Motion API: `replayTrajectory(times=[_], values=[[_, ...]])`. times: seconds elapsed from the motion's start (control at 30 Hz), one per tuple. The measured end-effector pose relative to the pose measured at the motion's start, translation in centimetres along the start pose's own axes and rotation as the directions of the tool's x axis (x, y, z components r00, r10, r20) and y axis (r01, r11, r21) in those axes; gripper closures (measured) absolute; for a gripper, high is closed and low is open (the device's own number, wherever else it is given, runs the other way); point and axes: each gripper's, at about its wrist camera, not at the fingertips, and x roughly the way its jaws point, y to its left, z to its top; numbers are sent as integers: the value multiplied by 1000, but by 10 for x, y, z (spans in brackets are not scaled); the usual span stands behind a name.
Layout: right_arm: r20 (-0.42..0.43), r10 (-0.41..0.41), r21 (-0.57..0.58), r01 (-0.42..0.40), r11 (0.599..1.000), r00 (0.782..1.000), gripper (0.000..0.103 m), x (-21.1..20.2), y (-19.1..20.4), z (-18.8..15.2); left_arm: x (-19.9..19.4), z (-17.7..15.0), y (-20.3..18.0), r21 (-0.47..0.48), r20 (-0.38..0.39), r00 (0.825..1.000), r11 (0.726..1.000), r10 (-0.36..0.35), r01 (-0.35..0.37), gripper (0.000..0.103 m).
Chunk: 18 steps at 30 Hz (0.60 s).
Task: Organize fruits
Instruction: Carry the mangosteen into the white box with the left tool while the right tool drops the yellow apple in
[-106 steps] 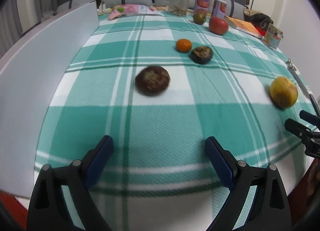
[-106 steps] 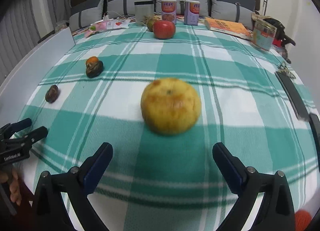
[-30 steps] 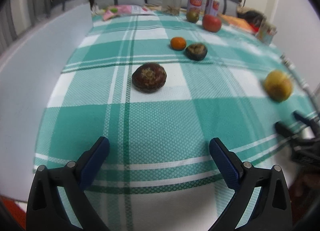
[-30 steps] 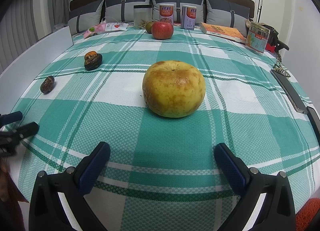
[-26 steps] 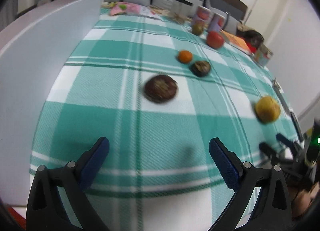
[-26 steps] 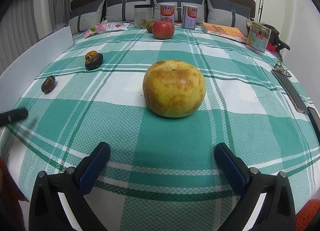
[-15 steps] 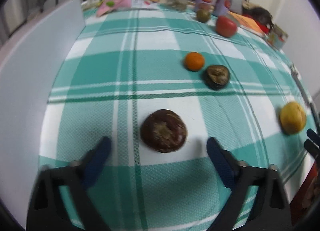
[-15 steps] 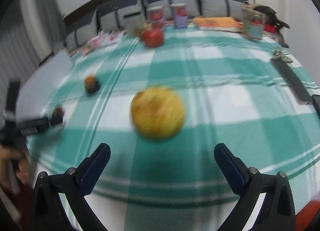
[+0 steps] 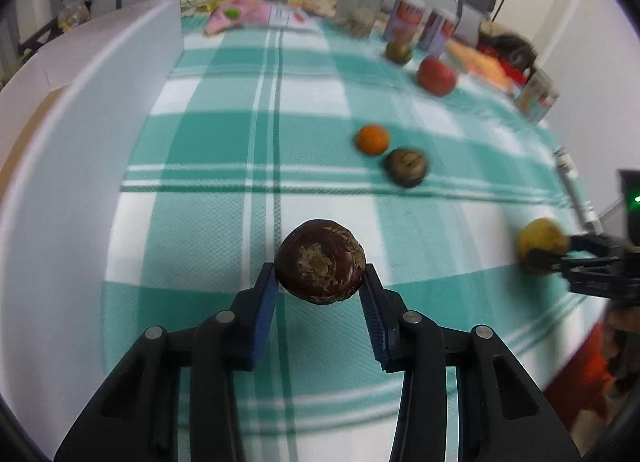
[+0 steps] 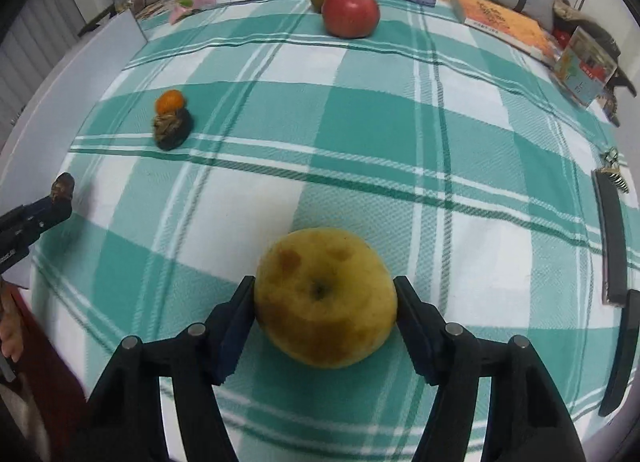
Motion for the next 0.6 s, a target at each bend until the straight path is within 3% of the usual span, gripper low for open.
replayTrajectory(times=[0.07, 0.17, 0.3, 0.37, 0.47, 0.53, 0.6], values=[[28, 116, 46, -117, 992, 993, 37, -16, 4, 6, -33, 9, 4, -16, 50, 997, 998, -53, 54, 61], [85, 262, 64, -268, 961, 961, 37, -42, 31, 33, -90, 36, 25, -53, 144, 984, 993, -100, 109, 61], [134, 428, -46, -426, 904, 894, 36, -80, 116, 88, -144, 65, 76, -119, 227, 972, 989, -57, 85, 61], [121, 495, -130, -481, 867, 860, 36, -91, 174, 112, -160, 72, 112, -175, 242, 970, 984, 5, 38, 61], [72, 562, -227, -535, 814, 824, 36, -94, 257, 136, -159, 73, 169, -254, 196, 968, 962, 155, -103, 61], [28, 576, -289, -545, 787, 817, 36, -85, 312, 145, -147, 65, 206, -304, 128, 962, 933, 240, -193, 61], [-28, 563, -337, -538, 773, 826, 36, -68, 364, 148, -133, 52, 238, -352, 57, 958, 903, 282, -245, 61]])
